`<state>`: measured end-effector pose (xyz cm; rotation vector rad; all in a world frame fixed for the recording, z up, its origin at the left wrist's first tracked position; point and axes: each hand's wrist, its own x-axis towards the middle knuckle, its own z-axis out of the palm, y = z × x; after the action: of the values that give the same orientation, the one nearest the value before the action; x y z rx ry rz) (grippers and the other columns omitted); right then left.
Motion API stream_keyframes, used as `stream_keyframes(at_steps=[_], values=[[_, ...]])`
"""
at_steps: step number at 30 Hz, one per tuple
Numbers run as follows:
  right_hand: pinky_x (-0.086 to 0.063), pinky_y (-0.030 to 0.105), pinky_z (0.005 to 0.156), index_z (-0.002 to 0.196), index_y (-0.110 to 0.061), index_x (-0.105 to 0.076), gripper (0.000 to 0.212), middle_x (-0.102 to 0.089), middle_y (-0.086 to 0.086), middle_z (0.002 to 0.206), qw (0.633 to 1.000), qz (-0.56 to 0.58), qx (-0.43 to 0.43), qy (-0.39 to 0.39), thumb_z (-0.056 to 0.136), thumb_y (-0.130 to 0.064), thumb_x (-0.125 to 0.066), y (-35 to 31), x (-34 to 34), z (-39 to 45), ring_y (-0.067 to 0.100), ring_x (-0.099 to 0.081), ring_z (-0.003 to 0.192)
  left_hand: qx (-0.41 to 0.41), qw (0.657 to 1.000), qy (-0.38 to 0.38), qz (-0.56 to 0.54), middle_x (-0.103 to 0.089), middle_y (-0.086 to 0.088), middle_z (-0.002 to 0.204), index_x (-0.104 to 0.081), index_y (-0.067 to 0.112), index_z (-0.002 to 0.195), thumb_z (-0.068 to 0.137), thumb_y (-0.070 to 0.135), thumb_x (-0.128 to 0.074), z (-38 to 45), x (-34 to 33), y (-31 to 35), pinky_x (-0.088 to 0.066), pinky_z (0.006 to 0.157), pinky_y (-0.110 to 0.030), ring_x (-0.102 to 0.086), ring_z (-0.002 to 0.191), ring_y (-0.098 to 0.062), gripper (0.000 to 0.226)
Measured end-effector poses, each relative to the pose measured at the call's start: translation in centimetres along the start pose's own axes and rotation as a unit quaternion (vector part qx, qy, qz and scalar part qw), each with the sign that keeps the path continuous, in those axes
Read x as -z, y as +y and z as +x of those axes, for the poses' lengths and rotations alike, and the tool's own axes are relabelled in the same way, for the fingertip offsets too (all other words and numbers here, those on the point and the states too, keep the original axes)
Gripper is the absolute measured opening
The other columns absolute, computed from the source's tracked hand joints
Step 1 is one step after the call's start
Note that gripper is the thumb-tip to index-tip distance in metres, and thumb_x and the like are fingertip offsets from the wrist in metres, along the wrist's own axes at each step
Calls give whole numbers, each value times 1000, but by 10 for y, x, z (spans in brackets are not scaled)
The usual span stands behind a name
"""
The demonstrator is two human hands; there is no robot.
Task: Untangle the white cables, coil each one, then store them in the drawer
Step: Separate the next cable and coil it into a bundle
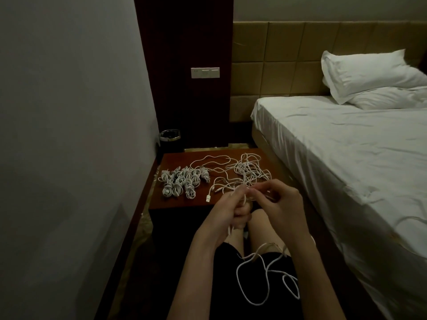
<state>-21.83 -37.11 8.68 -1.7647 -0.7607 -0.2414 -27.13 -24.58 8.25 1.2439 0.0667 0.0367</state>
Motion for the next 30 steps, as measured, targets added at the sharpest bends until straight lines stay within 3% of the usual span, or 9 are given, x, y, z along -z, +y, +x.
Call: stream_keyframes(at_steps=[5,8,11,13,15,18,23,28,30], values=[[-54,19,62,90,-15,-72,7,-71,-3,81,996,44,-79,-2,84,-13,-70,6,12,1,6,-65,72,-62,992,93,-52,-38,8,53,-65,11,116,93,47,-36,4,12,1,-22,45,-16,-30,44,-2,51],[-52,15,63,87,-15,-73,6,-71,-4,78,995,49,-83,-18,84,-10,-70,6,13,0,3,-66,70,-58,987,145,-38,-69,3,85,-69,17,111,101,44,-32,2,12,2,-48,76,-26,-63,80,-10,47],[-54,19,69,86,-18,-73,9,-71,-4,75,992,-10,-75,-99,85,-11,-69,8,-1,-2,3,-67,70,-56,972,140,-180,-74,-8,97,-65,9,104,103,41,-33,1,7,5,-49,96,-38,-71,96,-21,46],[-55,28,68,83,-18,-74,9,-70,-2,72,988,-23,-71,-139,88,-19,-67,10,-8,-4,11,-66,67,-65,952,152,-259,-69,-5,73,-59,9,87,102,39,-36,-1,8,9,-53,87,-36,-72,75,-19,41],[-55,38,69,80,-17,-74,14,-69,1,71,983,-14,-79,-167,88,-26,-67,10,-7,-4,20,-65,67,-84,933,162,-310,-49,3,53,-48,14,72,103,40,-33,-2,12,12,-54,60,-24,-56,47,-9,42],[-54,24,64,85,-19,-74,8,-70,0,74,975,11,-83,-205,84,-25,-70,6,8,-2,11,-65,67,-90,920,176,-340,-30,8,45,-38,18,68,103,41,-30,-3,23,11,-28,29,-13,-27,31,-2,43],[-55,30,80,94,-23,-74,12,-72,-1,88,966,9,-72,-248,88,-17,-65,-1,27,0,12,-66,84,-89,932,151,-316,-25,7,46,-36,17,65,102,44,-31,-6,26,10,-16,24,-15,-19,28,-2,46],[-50,19,74,91,-33,-74,14,-69,-19,83,945,-26,-48,-322,89,-22,-66,-16,13,0,3,-63,82,-57,963,138,-223,-25,8,47,-36,18,66,102,44,-31,-1,15,7,-14,27,-15,-17,30,-2,45],[-51,24,77,91,-34,-76,9,-69,-21,84,940,-55,-48,-333,87,-30,-68,-16,5,-1,1,-64,83,-49,969,122,-210,-26,7,48,-36,18,66,101,45,-33,1,12,5,-14,28,-15,-18,31,-3,44]])
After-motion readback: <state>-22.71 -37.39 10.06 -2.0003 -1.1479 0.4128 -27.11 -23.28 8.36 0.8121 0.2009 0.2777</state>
